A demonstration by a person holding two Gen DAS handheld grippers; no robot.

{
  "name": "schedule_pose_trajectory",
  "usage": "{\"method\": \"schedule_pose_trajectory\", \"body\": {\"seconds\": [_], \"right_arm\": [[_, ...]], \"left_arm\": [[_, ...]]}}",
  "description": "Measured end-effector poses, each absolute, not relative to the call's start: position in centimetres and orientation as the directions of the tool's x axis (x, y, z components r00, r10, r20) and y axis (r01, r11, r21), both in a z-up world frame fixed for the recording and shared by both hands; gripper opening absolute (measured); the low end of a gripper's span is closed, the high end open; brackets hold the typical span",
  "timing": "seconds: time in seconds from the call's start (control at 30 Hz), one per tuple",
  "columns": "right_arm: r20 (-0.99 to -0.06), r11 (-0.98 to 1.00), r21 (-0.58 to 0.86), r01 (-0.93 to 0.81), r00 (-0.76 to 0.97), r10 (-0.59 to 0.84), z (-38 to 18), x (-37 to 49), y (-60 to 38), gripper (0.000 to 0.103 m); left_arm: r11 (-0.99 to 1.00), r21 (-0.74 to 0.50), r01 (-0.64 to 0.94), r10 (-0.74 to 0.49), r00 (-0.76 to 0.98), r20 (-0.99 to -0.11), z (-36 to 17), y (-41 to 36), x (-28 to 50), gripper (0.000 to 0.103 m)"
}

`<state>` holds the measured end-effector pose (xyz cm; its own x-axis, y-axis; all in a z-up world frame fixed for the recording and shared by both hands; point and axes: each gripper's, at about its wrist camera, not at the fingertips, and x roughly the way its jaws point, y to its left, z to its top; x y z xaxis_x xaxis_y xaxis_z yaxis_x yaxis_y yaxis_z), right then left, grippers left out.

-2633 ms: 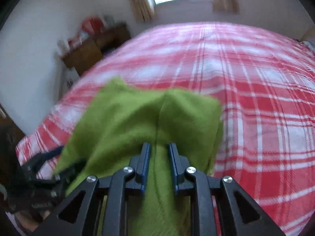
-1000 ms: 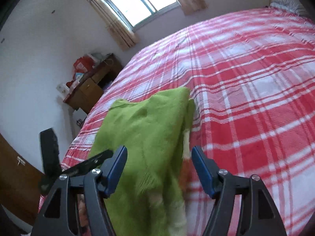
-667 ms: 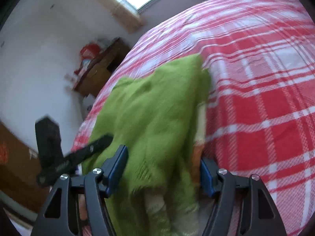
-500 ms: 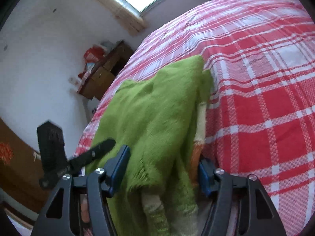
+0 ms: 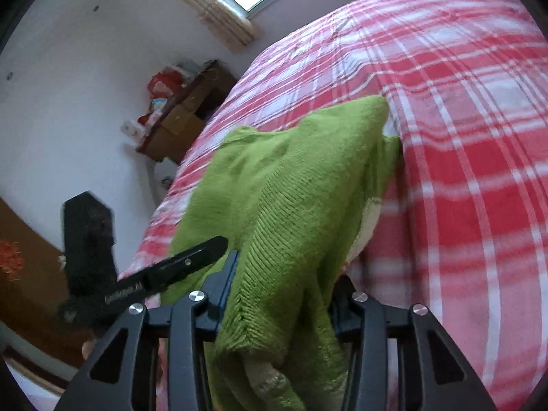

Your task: Fold small clothes

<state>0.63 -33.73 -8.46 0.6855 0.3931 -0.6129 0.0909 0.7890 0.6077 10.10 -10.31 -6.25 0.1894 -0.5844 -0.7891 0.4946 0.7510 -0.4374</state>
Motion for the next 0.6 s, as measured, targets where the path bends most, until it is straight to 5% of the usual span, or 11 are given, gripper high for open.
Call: {"method": "schedule_pose_trajectory", "body": {"seconds": [0.1, 0.17, 0.3, 0.6], "right_arm": [[-0.631, 0.806, 0.589, 0.067, 0.661, 0.406, -8.2, -2.6, -33.1, 0.044], [-0.644, 0.814, 0.575, 0.083, 0.66, 0.387, -8.8, -3.8, -33.3, 0.046], [-0.632, 0.797, 0.587, 0.142, 0.696, 0.341, -10.2, -3.8, -33.7, 0.06], [-0.606, 0.849, 0.512, 0.133, 0.756, 0.247, -10.7, -4.3, -32.4, 0.062]], "left_arm": [[0.724, -0.413, 0.553, -0.581, 0.165, -0.797, -5.7, -9.7, 8.0, 0.071], [0.733, -0.338, 0.59, -0.547, 0.217, -0.808, -6.0, -10.3, 7.5, 0.09], [0.761, -0.351, 0.545, -0.541, 0.236, -0.808, -7.9, -11.4, 8.5, 0.103], [0.782, -0.27, 0.562, -0.515, 0.338, -0.788, -8.0, -12.8, 8.2, 0.103]]}}
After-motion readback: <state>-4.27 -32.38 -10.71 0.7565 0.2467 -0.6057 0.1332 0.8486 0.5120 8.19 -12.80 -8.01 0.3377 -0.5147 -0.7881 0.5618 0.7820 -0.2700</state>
